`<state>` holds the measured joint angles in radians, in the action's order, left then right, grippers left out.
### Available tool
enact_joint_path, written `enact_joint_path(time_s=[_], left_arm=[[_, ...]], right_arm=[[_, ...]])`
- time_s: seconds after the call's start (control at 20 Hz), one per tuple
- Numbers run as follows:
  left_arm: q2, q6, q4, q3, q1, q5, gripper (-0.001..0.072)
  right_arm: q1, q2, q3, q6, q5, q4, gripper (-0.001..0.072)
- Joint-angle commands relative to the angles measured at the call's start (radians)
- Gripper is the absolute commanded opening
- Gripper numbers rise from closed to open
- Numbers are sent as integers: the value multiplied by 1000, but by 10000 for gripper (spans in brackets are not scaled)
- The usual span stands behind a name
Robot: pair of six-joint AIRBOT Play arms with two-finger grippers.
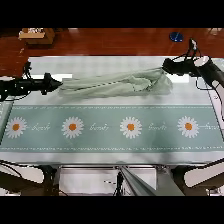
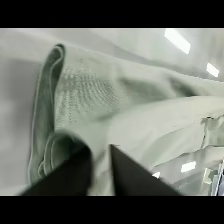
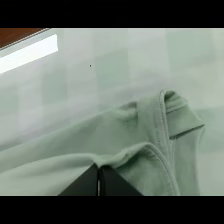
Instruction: Fold the shirts.
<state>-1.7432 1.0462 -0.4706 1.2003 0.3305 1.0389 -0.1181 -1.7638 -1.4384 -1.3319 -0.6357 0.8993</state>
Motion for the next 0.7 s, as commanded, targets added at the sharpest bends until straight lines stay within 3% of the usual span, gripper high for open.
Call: enact_joint_path(time_s=[0.0,0.05,0.1,0.2,0.3,0.35,0.4,0.5,0.65], left_arm=[[-40,-2,1,18,-13,-29,506],[-39,-2,1,34,-2,-27,654],[-36,-2,0,61,16,-7,674],[-34,-2,0,134,63,74,674],[-34,0,0,196,104,180,671],[-34,14,0,208,114,223,670],[-31,26,0,208,116,254,669],[-31,26,0,205,102,299,668],[-31,25,0,205,57,323,667]], right_arm=[[3,-22,-5,13,9,2,110],[-11,-5,-5,28,7,2,265],[-30,20,-5,52,-1,6,386],[-81,95,-5,74,-39,142,401],[-124,153,-5,-32,-129,439,401],[-142,163,-5,-115,-192,565,436],[-170,158,-4,-170,-260,616,566],[-238,118,-4,-166,-362,467,598],[-318,20,-4,-22,-421,-21,599]])
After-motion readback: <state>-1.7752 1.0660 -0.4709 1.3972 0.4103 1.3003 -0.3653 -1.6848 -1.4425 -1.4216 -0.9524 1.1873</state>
